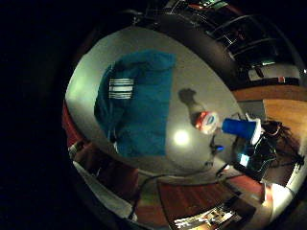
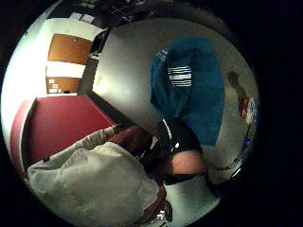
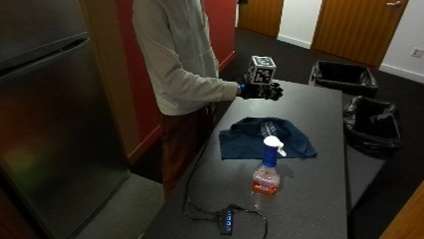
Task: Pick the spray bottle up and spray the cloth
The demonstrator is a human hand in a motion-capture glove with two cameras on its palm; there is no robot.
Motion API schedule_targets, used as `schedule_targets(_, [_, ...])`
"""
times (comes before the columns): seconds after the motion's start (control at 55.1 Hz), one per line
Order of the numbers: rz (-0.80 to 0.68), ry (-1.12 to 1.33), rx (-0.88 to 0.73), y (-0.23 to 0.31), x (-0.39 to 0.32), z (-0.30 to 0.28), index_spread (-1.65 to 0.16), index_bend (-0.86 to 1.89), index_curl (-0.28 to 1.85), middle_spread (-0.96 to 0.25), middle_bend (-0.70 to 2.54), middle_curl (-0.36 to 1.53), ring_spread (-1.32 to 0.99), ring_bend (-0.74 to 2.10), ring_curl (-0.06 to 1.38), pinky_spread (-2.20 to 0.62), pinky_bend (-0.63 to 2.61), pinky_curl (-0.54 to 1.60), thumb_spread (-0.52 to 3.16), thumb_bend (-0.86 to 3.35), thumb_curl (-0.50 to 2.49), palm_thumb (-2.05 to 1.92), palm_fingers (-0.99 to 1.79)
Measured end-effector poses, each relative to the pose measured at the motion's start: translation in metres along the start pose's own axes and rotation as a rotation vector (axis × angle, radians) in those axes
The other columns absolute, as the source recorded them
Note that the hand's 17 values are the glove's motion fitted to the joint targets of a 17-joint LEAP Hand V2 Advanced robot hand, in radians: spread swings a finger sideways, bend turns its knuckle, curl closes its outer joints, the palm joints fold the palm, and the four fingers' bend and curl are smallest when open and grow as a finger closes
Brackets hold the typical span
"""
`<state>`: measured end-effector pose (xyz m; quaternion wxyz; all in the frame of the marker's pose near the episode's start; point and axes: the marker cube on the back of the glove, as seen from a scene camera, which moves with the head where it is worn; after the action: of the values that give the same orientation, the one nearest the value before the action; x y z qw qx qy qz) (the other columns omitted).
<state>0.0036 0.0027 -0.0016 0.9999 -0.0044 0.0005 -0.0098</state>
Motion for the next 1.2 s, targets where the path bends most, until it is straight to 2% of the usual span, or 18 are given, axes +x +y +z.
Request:
schedule_targets(0.109, [0.042, 0.015, 0.021, -0.003, 0.004, -0.001, -0.31, 0.17, 0.11, -0.02, 0.19, 0.09, 0.02, 0.25, 0.09, 0.15, 0.41, 0.16, 0.64, 0.29, 0.16, 0.56, 0.25])
schedule_targets(0.236, [0.077, 0.017, 0.051, -0.009, 0.001, 0.002, -0.37, 0.17, 0.16, -0.02, 0.19, 0.14, 0.03, 0.26, 0.13, 0.19, 0.42, 0.20, 0.82, 0.23, 0.21, 0.60, 0.23])
schedule_targets(0.472, [0.204, -0.003, 0.110, -0.005, 0.021, -0.002, -0.40, 0.16, 0.21, -0.02, 0.19, 0.21, 0.03, 0.28, 0.17, 0.21, 0.41, 0.25, 0.95, 0.13, 0.28, 0.65, 0.22])
schedule_targets(0.689, [0.414, -0.061, 0.254, 0.012, 0.051, -0.005, -0.39, 0.15, 0.24, -0.02, 0.20, 0.25, 0.03, 0.32, 0.21, 0.20, 0.38, 0.27, 1.00, 0.03, 0.32, 0.67, 0.29])
schedule_targets(0.798, [0.519, -0.116, 0.365, 0.029, 0.066, -0.004, -0.39, 0.15, 0.24, -0.03, 0.20, 0.27, 0.03, 0.33, 0.23, 0.20, 0.38, 0.29, 1.01, 0.00, 0.34, 0.68, 0.29])
schedule_targets(0.961, [0.690, -0.205, 0.655, 0.068, 0.098, -0.005, -0.35, 0.12, 0.24, -0.04, 0.22, 0.30, 0.03, 0.38, 0.25, 0.19, 0.37, 0.30, 1.01, -0.02, 0.35, 0.68, 0.34])
schedule_targets(1.197, [0.882, -0.322, 0.846, 0.100, 0.132, 0.010, -0.29, 0.10, 0.22, -0.06, 0.26, 0.33, 0.02, 0.43, 0.29, 0.15, 0.36, 0.32, 1.02, -0.02, 0.37, 0.70, 0.38])
